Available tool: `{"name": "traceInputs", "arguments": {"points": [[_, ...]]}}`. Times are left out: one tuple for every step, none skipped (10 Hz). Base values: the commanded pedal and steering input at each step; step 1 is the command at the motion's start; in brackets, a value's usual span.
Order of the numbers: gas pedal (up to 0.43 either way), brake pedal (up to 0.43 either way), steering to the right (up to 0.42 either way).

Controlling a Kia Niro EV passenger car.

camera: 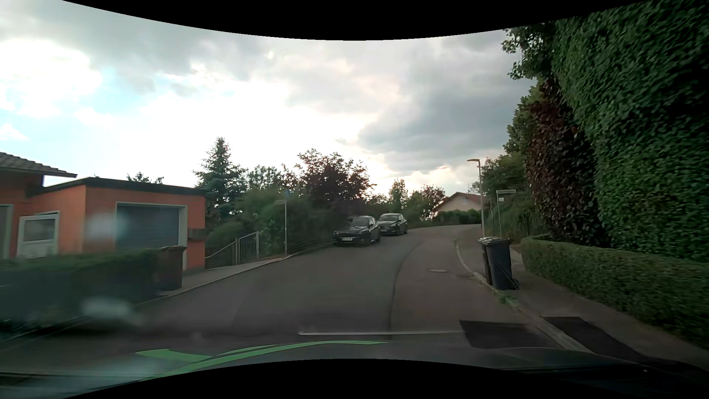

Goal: Follow the waypoints while adhering to traffic rules and regulations

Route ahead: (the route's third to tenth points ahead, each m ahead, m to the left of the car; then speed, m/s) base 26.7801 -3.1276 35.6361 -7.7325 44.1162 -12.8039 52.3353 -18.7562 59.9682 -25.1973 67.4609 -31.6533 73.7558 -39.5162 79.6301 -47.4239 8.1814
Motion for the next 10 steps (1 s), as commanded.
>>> {"name": "traceInputs", "arguments": {"points": [[0.098,0.0,0.086],[0.098,0.0,0.085],[0.098,0.0,0.085],[0.098,0.0,0.085],[0.11,0.0,0.085],[0.11,0.0,0.085],[0.11,0.0,0.083],[0.11,0.0,0.081],[0.118,0.0,0.081],[0.118,0.0,0.08]]}}
